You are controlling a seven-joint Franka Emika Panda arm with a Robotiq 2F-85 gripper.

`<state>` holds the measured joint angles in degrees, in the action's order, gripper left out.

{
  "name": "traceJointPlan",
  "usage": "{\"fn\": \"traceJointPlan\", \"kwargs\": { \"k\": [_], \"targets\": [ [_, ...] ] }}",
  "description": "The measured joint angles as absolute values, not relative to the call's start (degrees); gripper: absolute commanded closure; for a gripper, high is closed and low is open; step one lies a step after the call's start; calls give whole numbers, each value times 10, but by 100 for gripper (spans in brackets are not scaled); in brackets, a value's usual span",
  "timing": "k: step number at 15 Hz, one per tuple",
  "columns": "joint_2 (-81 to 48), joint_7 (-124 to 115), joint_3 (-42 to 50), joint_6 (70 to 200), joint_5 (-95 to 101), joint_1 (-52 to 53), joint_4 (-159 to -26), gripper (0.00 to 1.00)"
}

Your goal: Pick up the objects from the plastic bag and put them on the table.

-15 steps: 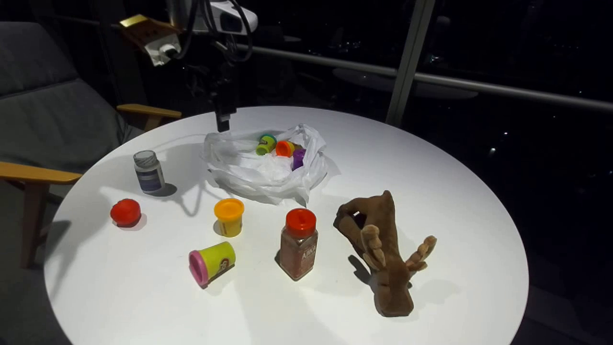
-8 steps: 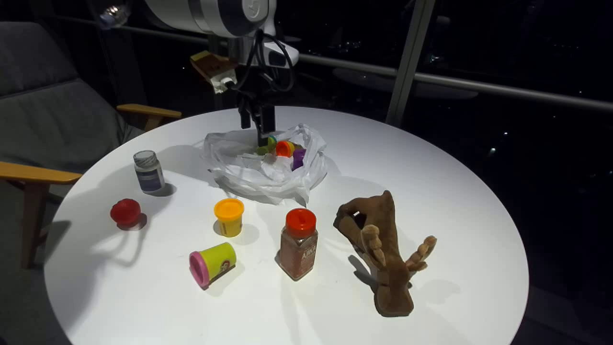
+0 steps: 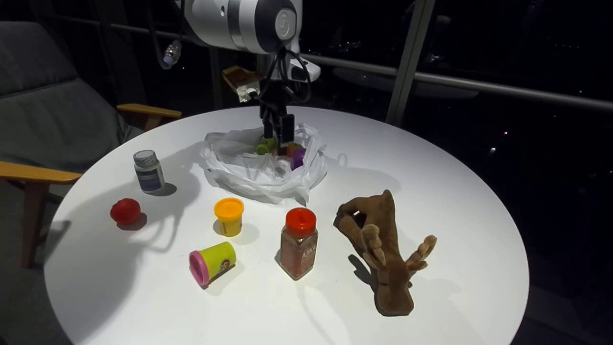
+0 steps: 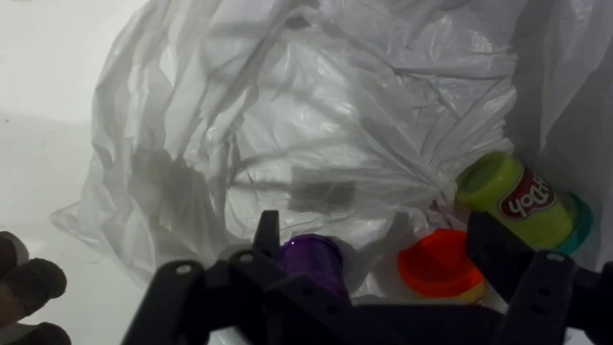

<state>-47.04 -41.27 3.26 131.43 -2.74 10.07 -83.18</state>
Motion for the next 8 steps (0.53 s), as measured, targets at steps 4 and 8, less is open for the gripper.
{"fn": "traceJointPlan", "kwargs": {
  "k": [4, 8],
  "targets": [
    [-504, -428, 36, 1310, -28, 89, -781, 0],
    [-531, -442, 41, 1298, -28, 85, -746, 0]
  ]
}}
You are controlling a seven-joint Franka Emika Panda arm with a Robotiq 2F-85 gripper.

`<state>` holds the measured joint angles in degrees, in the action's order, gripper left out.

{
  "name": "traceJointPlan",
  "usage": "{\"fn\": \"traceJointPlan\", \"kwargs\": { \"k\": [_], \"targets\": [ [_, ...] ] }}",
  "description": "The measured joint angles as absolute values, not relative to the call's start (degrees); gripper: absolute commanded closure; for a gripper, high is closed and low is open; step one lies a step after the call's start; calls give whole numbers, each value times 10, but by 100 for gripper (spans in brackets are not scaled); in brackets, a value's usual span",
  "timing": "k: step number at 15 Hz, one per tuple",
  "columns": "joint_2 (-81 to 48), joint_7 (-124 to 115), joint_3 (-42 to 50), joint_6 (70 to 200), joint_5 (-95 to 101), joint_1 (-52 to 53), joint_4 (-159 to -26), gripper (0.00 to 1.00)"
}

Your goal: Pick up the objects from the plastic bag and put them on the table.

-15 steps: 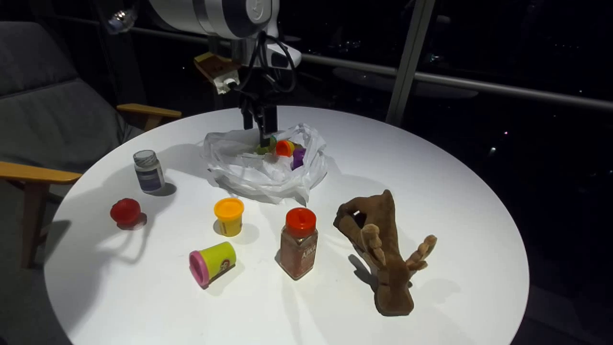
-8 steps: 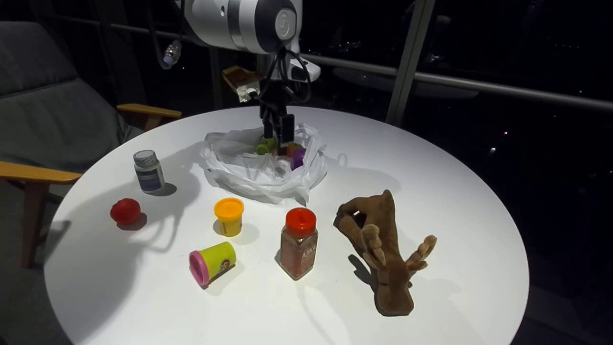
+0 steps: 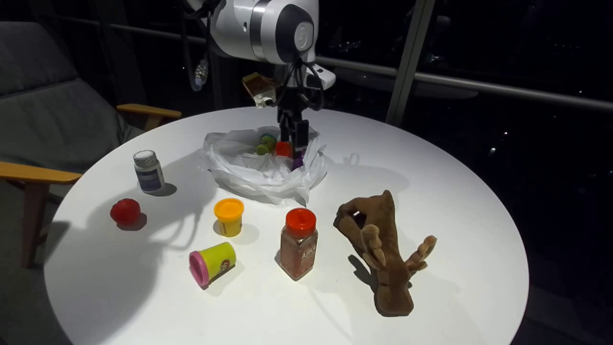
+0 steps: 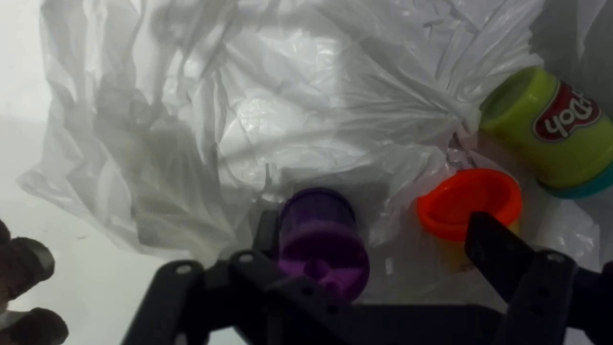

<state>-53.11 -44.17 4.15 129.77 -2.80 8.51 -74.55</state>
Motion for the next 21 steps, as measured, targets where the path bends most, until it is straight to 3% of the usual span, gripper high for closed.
{"fn": "traceJointPlan", "kwargs": {
  "k": [10, 11, 12, 14, 19, 21],
  "targets": [
    [-559, -467, 66, 1294, -23, 87, -707, 0],
    [-560, -469, 66, 1293, -23, 87, -706, 5],
    [-562, -470, 66, 1292, -23, 88, -705, 28],
    [-566, -473, 66, 1290, -24, 88, -702, 32],
    [-571, -476, 66, 1288, -23, 88, -697, 69],
    [-570, -476, 66, 1288, -23, 88, -694, 75]
  ]
}}
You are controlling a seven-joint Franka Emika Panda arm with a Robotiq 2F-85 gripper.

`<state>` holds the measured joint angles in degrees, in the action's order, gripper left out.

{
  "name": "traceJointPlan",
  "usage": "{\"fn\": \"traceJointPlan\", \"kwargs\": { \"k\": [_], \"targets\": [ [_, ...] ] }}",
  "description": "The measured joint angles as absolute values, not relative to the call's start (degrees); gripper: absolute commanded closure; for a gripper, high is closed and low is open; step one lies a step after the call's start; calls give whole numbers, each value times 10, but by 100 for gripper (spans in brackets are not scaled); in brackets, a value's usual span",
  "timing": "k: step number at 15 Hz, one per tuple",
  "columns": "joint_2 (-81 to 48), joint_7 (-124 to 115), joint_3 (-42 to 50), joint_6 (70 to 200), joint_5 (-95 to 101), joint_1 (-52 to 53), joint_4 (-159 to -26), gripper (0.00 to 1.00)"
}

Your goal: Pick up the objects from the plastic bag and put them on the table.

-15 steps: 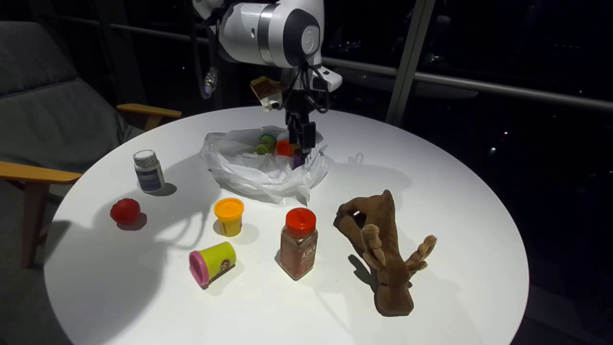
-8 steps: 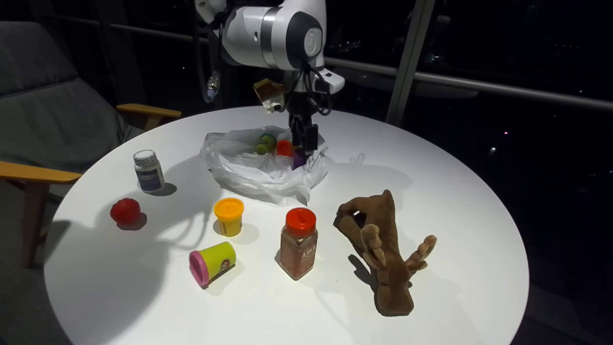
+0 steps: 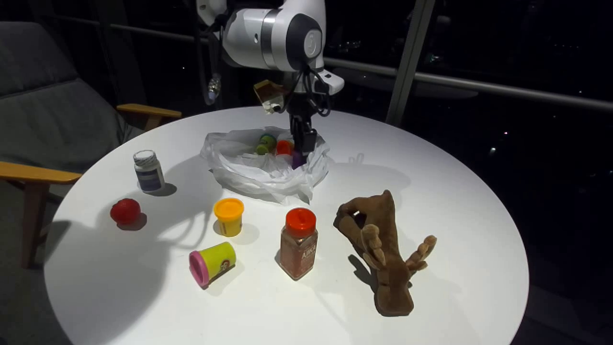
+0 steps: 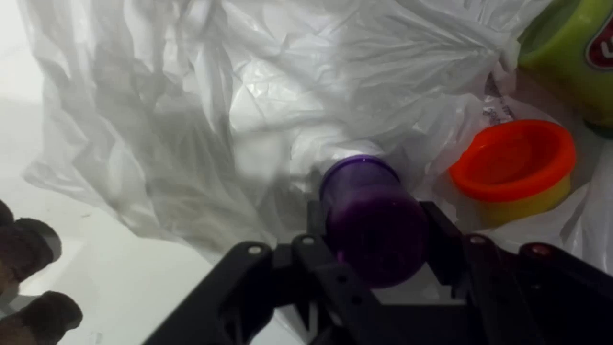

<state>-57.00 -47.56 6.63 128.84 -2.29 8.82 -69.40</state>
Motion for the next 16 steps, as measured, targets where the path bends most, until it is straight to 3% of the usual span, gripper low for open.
{"fn": "traceJointPlan", "kwargs": {
  "k": [6, 16],
  "targets": [
    [-525, -459, 52, 1289, -24, 90, -732, 75],
    [-301, -418, 54, 1340, -26, 52, -1004, 75]
  ]
}}
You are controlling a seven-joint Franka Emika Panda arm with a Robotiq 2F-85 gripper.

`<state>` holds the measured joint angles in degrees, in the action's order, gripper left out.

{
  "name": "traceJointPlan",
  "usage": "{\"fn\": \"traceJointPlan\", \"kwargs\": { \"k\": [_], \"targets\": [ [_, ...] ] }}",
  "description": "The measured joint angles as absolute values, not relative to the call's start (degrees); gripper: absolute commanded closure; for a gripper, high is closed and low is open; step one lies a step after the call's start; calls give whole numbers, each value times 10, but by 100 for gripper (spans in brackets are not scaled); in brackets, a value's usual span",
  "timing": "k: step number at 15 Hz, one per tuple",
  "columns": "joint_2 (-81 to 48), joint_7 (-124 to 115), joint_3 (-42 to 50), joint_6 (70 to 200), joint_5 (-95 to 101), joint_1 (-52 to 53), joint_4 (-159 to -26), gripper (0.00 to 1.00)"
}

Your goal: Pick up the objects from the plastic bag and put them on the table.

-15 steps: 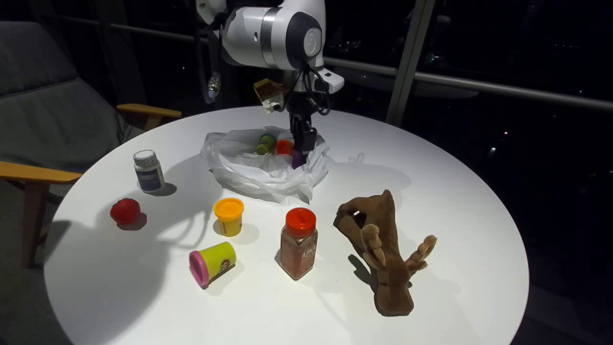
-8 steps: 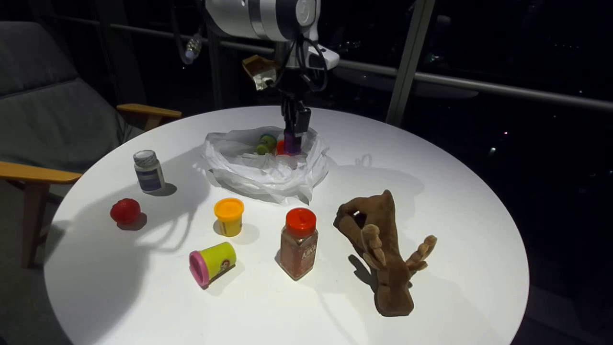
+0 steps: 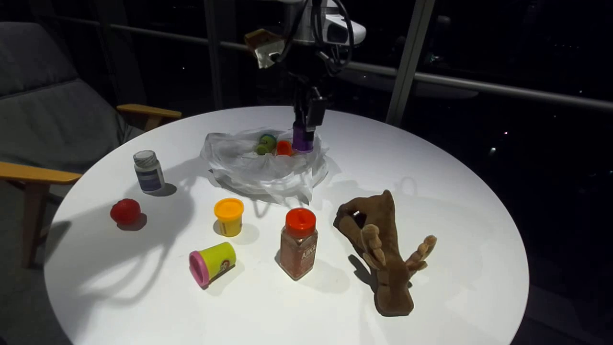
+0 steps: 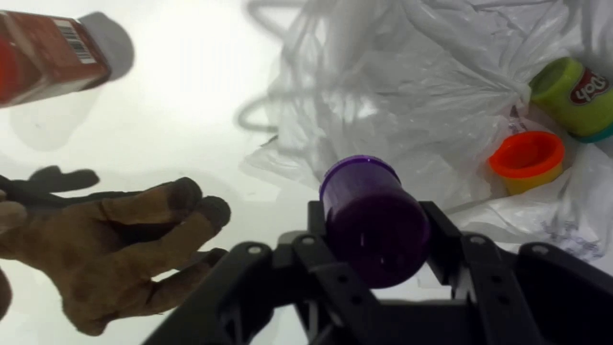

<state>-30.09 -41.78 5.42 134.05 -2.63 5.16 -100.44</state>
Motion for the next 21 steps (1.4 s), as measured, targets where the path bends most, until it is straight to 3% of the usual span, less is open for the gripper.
{"fn": "traceJointPlan", "kwargs": {
  "k": [11, 12, 14, 16, 21],
  "targets": [
    [-248, -292, 58, 1589, -37, 3, -1287, 75],
    [-248, -287, 57, 1610, -37, 5, -1296, 25],
    [-247, -281, 57, 1647, -37, 10, -1303, 18],
    [-245, -279, 60, 1675, -37, 20, -1303, 2],
    [-214, -278, 74, 1703, -37, 46, -1303, 0]
  ]
}}
